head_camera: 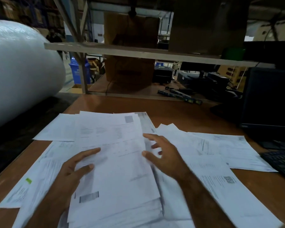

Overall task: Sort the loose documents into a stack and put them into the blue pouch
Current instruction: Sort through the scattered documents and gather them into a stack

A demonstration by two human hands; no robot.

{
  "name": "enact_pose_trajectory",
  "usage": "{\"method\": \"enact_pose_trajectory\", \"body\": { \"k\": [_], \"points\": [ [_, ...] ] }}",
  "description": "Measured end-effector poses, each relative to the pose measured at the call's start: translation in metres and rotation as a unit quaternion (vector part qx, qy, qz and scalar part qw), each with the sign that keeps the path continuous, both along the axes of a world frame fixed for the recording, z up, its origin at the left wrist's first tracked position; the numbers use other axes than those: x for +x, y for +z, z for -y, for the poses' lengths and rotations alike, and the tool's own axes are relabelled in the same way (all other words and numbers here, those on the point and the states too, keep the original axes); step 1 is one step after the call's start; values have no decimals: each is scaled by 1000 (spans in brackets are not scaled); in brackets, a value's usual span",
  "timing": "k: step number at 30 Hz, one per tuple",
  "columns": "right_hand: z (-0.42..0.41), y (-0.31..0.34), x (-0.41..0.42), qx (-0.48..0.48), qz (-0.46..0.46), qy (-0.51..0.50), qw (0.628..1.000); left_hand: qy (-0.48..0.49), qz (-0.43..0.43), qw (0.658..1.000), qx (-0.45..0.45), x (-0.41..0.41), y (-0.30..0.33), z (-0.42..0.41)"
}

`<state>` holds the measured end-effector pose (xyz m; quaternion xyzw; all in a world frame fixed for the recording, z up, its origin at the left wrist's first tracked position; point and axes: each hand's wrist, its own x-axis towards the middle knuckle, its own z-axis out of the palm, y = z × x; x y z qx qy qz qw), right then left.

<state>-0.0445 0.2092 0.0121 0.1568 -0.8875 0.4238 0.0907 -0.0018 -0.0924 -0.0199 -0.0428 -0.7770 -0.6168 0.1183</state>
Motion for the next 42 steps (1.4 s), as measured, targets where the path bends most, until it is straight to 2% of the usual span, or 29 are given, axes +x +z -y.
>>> {"method": "enact_pose_trajectory", "body": {
  "k": [2, 4, 7, 10, 13, 16, 18, 20, 22, 23, 25, 29, 31, 32, 34, 36, 40, 42],
  "points": [
    [-41, 6, -3, 145, 21, -24, 989, 10, 11, 1000, 24, 1, -3, 9],
    [-79, 9, -2, 279, 128, -12, 952, 11, 16, 999, 35, 2, -5, 15],
    [-98, -1, 6, 303, 248, 27, 920, 23, -1, 1000, 21, 0, -9, 21],
    [-85, -23, 10, 330, 260, 6, 907, 18, -3, 999, 44, -5, -13, 18],
    [-62, -18, 18, 303, 226, 51, 924, 14, 1, 998, 54, -9, -18, 14],
    [-51, -10, 27, 224, 188, 113, 949, 17, -10, 999, 43, -9, -18, 13],
    [-49, -13, 30, 157, 190, 98, 964, 19, -7, 999, 50, -8, -18, 13],
    [-50, -20, 25, 178, 155, 27, 972, 19, -3, 998, 58, -7, -17, 11],
    [-53, -28, 21, 277, 150, -47, 948, 24, -1, 998, 64, -8, -19, 11],
    [-54, -31, 21, 307, 175, -48, 934, 25, -1, 998, 64, -9, -20, 12],
    [-55, -31, 23, 309, 208, 0, 928, 19, -1, 998, 59, -10, -22, 14],
    [-60, -19, 26, 232, 195, 57, 951, 21, -3, 998, 63, -11, -21, 13],
    [-70, -17, 23, 219, 157, -27, 963, 19, -8, 998, 65, -11, -20, 12],
    [-77, -17, 21, 227, 145, -90, 959, 18, -9, 998, 67, -11, -20, 13],
    [-88, -18, 18, 257, 177, -179, 933, 13, -14, 998, 65, -11, -21, 14],
    [-94, -23, 16, 279, 215, -202, 914, 17, -24, 998, 49, -11, -20, 13],
    [-97, -23, 15, 231, 203, -230, 923, 6, -27, 998, 50, -13, -15, 6],
    [-95, -20, 14, 241, 216, -249, 913, 3, -25, 998, 60, -14, -15, 3]
  ]
}}
